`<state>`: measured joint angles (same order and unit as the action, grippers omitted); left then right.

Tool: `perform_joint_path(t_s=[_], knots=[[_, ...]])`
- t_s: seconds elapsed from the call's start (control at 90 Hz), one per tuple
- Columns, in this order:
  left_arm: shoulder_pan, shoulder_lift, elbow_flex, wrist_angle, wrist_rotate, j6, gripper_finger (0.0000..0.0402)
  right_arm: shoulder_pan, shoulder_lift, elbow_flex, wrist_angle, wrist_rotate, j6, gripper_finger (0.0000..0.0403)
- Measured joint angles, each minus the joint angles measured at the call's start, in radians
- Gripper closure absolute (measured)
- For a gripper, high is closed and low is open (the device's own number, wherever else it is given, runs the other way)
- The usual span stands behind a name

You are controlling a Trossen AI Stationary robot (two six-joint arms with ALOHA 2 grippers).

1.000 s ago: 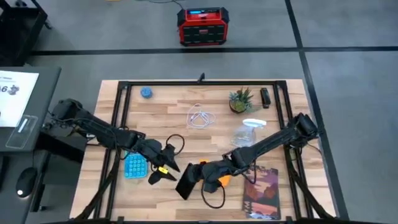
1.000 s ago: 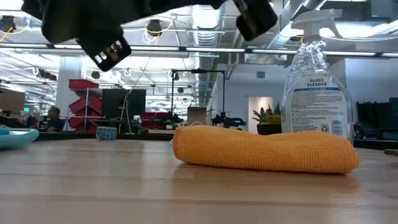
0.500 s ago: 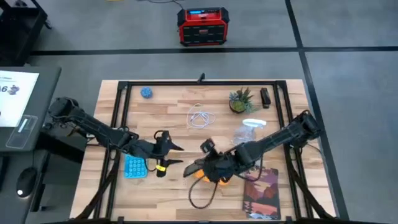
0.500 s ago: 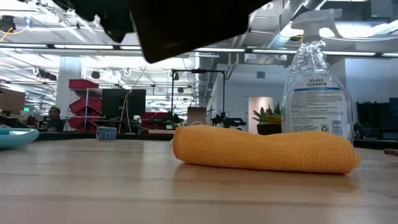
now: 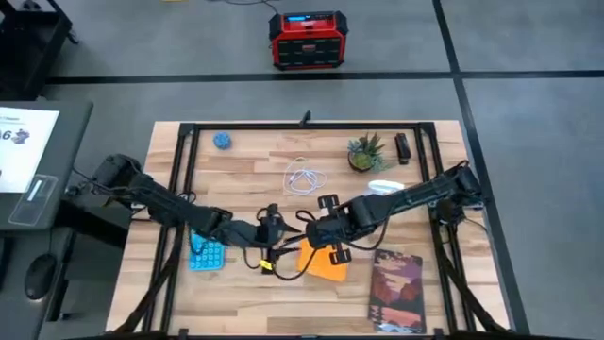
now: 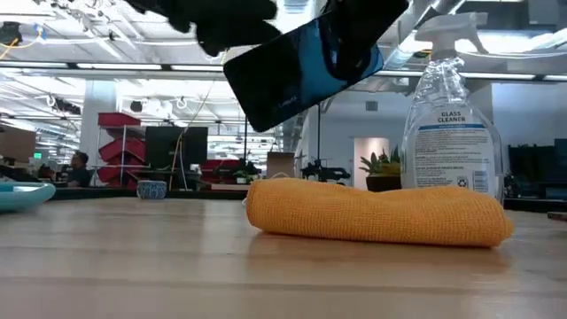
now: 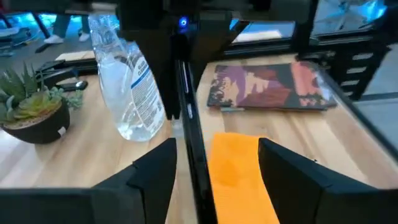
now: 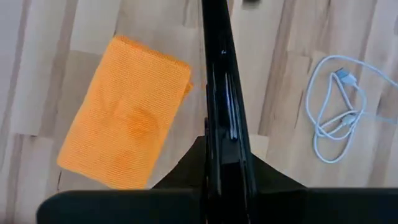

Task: Apply microfiber cloth
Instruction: Spray the black cellphone

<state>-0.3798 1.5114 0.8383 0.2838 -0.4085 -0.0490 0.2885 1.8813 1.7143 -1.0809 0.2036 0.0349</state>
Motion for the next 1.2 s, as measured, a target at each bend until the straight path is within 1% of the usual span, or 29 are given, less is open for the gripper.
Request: perform_joint_path(t_s=[0.156, 0.256, 0.378, 0.556, 0.6, 0.722, 0.889, 1.0, 1.111, 1.167, 1.2], knots=[[0.025, 0.087, 0.095, -0.133, -0.004, -0.002, 0.0203, -0.003, 0.036, -0.001, -0.012, -0.006, -0.001, 0.0387], [0.029, 0.124, 0.144, -0.216, -0.003, -0.013, 0.0223, -0.001, 0.043, -0.001, -0.029, -0.005, -0.005, 0.0387], [0.032, 0.143, 0.176, -0.296, 0.004, -0.033, 0.0274, 0.000, 0.057, 0.000, -0.016, -0.004, -0.013, 0.0387], [0.039, 0.142, 0.174, -0.341, -0.009, -0.080, 0.0374, -0.003, 0.057, -0.001, 0.012, -0.001, -0.014, 0.0376], [0.040, 0.142, 0.172, -0.347, -0.013, -0.083, 0.0387, -0.003, 0.057, -0.001, 0.018, 0.000, -0.023, 0.0372], [0.033, 0.142, 0.172, -0.368, -0.071, -0.112, 0.0391, -0.003, 0.057, -0.002, 0.031, 0.004, -0.044, 0.0355], [0.014, 0.142, 0.165, -0.412, -0.137, -0.173, 0.0396, -0.003, 0.050, -0.001, 0.015, 0.001, -0.062, 0.0311], [0.001, 0.123, 0.113, -0.387, -0.158, -0.229, 0.0396, -0.003, 0.041, -0.001, -0.001, 0.003, -0.057, 0.0281], [-0.034, 0.071, 0.036, -0.332, -0.241, -0.285, 0.0396, 0.003, 0.030, 0.002, -0.011, 0.015, -0.015, 0.0260], [-0.054, 0.032, -0.013, -0.299, -0.303, -0.312, 0.0396, 0.017, 0.017, -0.010, -0.040, 0.003, -0.009, 0.0253], [-0.063, 0.005, -0.041, -0.262, -0.334, -0.325, 0.0396, 0.029, 0.010, -0.023, -0.026, -0.002, -0.009, 0.0251]])
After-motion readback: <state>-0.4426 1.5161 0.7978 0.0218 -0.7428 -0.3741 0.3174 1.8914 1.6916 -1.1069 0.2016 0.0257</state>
